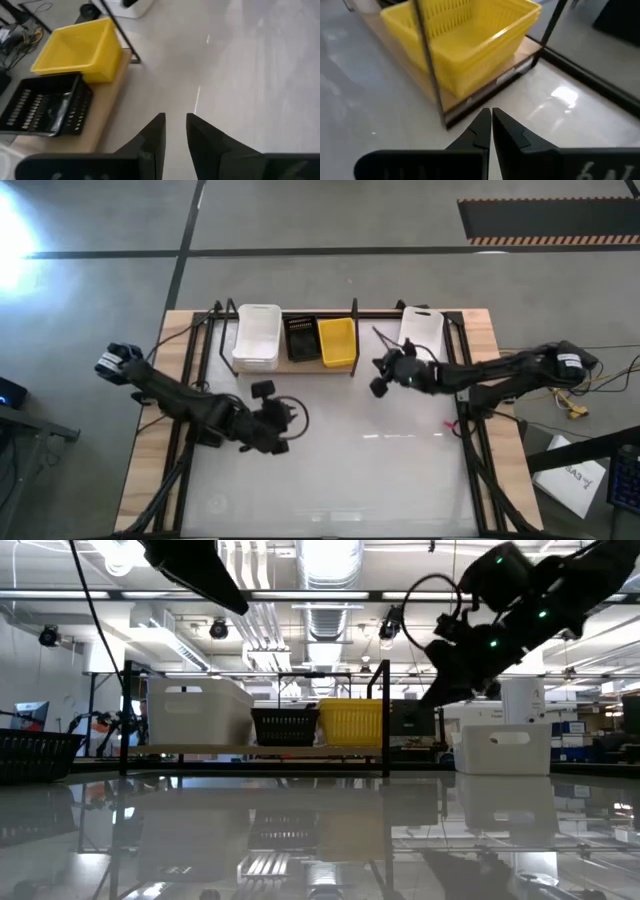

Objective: Stack baskets on shelf by color
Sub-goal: Adjust the stacked yellow bins on the shelf, then stack the black bin on top of the black bin

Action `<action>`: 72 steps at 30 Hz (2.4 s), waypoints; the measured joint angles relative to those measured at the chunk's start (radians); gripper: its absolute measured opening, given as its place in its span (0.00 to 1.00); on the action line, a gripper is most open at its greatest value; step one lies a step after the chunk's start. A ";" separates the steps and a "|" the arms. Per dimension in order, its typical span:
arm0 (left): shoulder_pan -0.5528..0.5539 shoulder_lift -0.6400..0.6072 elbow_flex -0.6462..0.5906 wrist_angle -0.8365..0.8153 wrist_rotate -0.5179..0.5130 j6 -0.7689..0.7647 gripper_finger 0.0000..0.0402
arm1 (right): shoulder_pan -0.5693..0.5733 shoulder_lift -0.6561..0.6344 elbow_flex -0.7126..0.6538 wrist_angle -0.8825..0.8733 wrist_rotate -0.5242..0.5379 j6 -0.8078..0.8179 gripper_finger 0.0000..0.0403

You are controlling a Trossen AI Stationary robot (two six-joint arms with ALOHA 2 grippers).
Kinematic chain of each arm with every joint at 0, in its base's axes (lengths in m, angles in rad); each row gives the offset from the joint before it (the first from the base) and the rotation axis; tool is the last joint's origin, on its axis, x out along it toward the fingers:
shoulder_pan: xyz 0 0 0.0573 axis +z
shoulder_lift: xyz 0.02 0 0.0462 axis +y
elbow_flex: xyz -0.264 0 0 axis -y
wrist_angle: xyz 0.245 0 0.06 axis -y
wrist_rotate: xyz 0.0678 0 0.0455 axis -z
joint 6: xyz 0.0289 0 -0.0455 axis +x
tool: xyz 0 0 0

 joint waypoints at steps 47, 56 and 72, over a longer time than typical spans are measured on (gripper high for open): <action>-0.076 0.141 -0.003 0.005 0.034 -0.136 0.15 | -0.105 -0.282 0.370 -1.187 -0.175 -0.158 0.09; -0.121 0.183 0.002 -0.021 0.225 -0.234 0.15 | -0.242 -0.162 0.351 -1.112 -0.176 -0.250 0.26; -0.315 0.078 0.042 -0.808 0.571 -0.849 0.16 | -0.063 -0.152 0.357 -1.088 -0.179 -0.147 0.19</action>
